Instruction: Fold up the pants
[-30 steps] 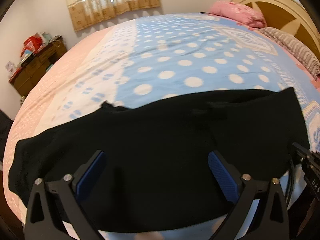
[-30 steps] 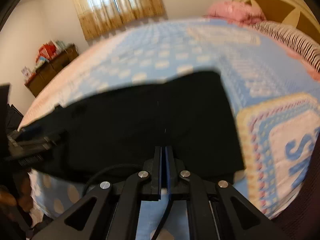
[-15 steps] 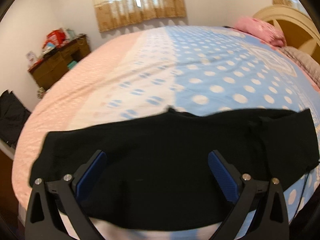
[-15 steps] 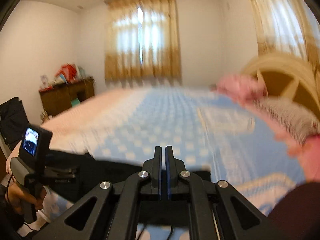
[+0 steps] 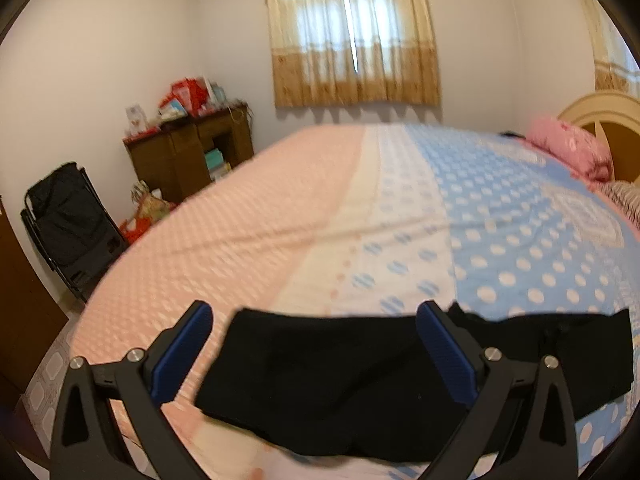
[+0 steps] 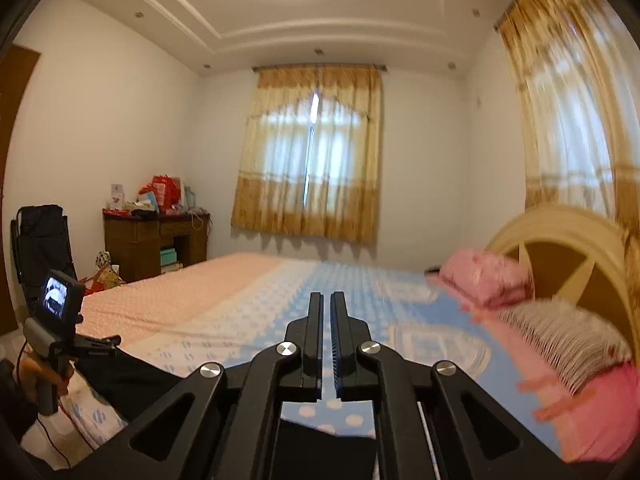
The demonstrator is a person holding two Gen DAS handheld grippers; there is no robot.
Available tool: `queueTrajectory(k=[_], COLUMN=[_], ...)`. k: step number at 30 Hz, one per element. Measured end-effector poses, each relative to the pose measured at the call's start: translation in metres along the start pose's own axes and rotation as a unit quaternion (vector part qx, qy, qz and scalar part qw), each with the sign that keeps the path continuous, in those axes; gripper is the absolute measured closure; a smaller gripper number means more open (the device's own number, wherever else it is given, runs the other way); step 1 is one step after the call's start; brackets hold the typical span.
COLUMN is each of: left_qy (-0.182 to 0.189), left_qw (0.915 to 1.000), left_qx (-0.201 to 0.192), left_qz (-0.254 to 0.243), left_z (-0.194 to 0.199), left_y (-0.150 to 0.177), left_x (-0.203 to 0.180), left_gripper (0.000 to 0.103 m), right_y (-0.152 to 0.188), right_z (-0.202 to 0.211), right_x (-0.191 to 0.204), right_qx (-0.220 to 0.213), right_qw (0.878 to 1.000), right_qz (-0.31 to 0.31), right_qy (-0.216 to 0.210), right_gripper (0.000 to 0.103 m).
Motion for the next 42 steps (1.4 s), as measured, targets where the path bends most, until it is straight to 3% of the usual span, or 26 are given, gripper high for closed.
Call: queueTrajectory(k=[4, 6, 9, 14, 18, 21, 24, 27, 29, 33, 36, 39, 42], left_qy=[-0.008, -0.027, -0.060, -0.077, -0.082, -0.066, -0.023, -0.007, -0.014, -0.023, -0.007, 0.010, 0.014], left_qw=[0.9993, 0.9989, 0.9971, 0.9937, 0.9896, 0.9849, 0.9779, 0.9716, 0.9723, 0.9750, 0.9728, 0.9657, 0.9655], left_qx=[-0.035, -0.033, -0.017, 0.054, 0.099, 0.131, 0.146, 0.141, 0.125, 0.109, 0.101, 0.092, 0.081], left_qz=[0.008, 0.019, 0.042, 0.061, 0.064, 0.092, 0.148, 0.190, 0.197, 0.192, 0.208, 0.243, 0.247], left_z=[0.018, 0.020, 0.015, -0.012, -0.036, -0.057, -0.068, -0.071, -0.068, -0.068, -0.066, -0.057, -0.050], left_y=[-0.020, -0.024, -0.014, 0.039, 0.082, 0.106, 0.118, 0.123, 0.122, 0.124, 0.121, 0.125, 0.126], left_x=[0.023, 0.046, 0.078, 0.098, 0.097, 0.098, 0.093, 0.089, 0.088, 0.082, 0.079, 0.073, 0.070], left_gripper=[0.000, 0.000, 0.000, 0.000, 0.000, 0.000, 0.002, 0.002, 0.002, 0.003, 0.017, 0.017, 0.017], right_y=[-0.035, -0.049, -0.048, 0.014, 0.084, 0.136, 0.171, 0.194, 0.205, 0.211, 0.211, 0.208, 0.209], right_z=[0.025, 0.036, 0.032, -0.015, -0.063, -0.084, -0.094, -0.094, -0.099, -0.100, -0.098, -0.098, -0.102], right_x=[0.015, 0.019, 0.036, 0.085, 0.137, 0.186, 0.222, 0.234, 0.241, 0.244, 0.242, 0.236, 0.231], right_qx=[-0.049, -0.078, -0.079, -0.004, 0.107, 0.175, 0.221, 0.246, 0.259, 0.262, 0.263, 0.265, 0.265], right_qw=[0.996, 0.990, 0.979, 0.969, 0.939, 0.929, 0.922, 0.910, 0.904, 0.902, 0.902, 0.901, 0.900], right_qz=[-0.030, -0.064, -0.116, -0.167, -0.238, -0.223, -0.186, -0.189, -0.189, -0.183, -0.186, -0.196, -0.205], right_qy=[-0.069, -0.094, -0.148, -0.181, -0.222, -0.239, -0.260, -0.276, -0.284, -0.289, -0.289, -0.283, -0.279], right_gripper=[0.099, 0.099, 0.099, 0.099, 0.099, 0.099, 0.099, 0.099, 0.099, 0.099, 0.099, 0.099, 0.099])
Point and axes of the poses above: each gripper's, at about its wrist camera, not at the fingertips, and z roughly against the way its jaws point, x to its left, y to its underside, the point moved 8 cm from there along -z, roughly the way its jaws point, and after that the axes turned 6 degrees about -x, right-handed, at the moved point
